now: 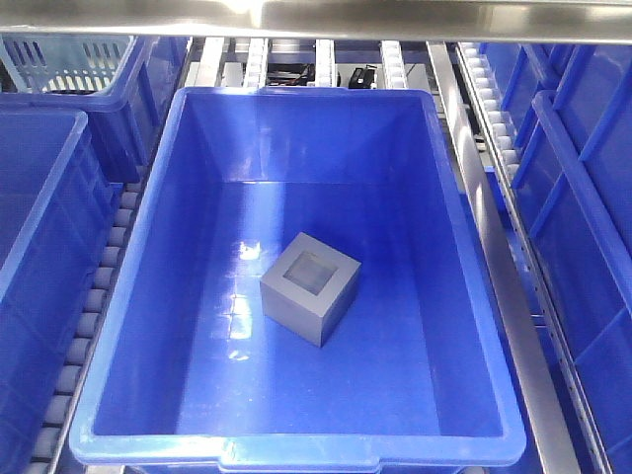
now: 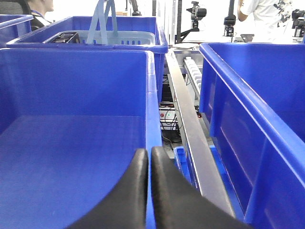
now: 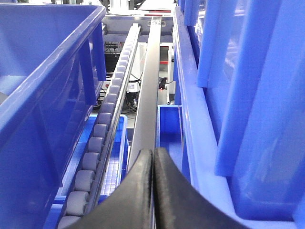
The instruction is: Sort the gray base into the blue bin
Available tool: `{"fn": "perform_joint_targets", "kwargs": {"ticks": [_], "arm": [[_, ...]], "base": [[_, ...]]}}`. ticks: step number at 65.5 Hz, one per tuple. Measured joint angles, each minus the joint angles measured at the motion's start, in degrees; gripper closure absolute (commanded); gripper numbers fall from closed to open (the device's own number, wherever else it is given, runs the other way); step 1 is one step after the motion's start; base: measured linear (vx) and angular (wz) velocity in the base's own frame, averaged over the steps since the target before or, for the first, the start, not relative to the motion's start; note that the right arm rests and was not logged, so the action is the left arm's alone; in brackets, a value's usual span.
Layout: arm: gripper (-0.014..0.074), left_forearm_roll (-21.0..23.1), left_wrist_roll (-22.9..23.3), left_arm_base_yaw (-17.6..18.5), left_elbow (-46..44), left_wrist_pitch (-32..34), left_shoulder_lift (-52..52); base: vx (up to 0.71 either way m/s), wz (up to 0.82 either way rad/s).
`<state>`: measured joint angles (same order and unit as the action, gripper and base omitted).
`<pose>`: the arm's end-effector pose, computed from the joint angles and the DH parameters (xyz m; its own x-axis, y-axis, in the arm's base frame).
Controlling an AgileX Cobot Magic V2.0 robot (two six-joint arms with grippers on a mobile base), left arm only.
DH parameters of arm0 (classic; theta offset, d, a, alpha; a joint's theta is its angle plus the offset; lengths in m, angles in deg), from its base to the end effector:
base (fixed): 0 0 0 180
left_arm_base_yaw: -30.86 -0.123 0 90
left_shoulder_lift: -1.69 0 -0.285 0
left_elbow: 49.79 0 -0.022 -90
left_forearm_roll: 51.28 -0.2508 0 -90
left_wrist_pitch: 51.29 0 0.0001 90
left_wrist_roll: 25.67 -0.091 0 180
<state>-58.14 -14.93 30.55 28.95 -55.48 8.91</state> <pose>0.0569 0.0011 0.1981 -0.0011 -0.0680 -0.9977 -0.0142 0.9976 -0.0680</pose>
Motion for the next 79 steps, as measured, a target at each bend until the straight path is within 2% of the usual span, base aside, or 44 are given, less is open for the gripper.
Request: {"fn": "perform_joint_targets", "kwargs": {"ticks": [79], "arm": [[0.0602, -0.1, 0.1, 0.0, 0.0, -0.2, 0.0]], "base": [[0.00, 0.00]]}}
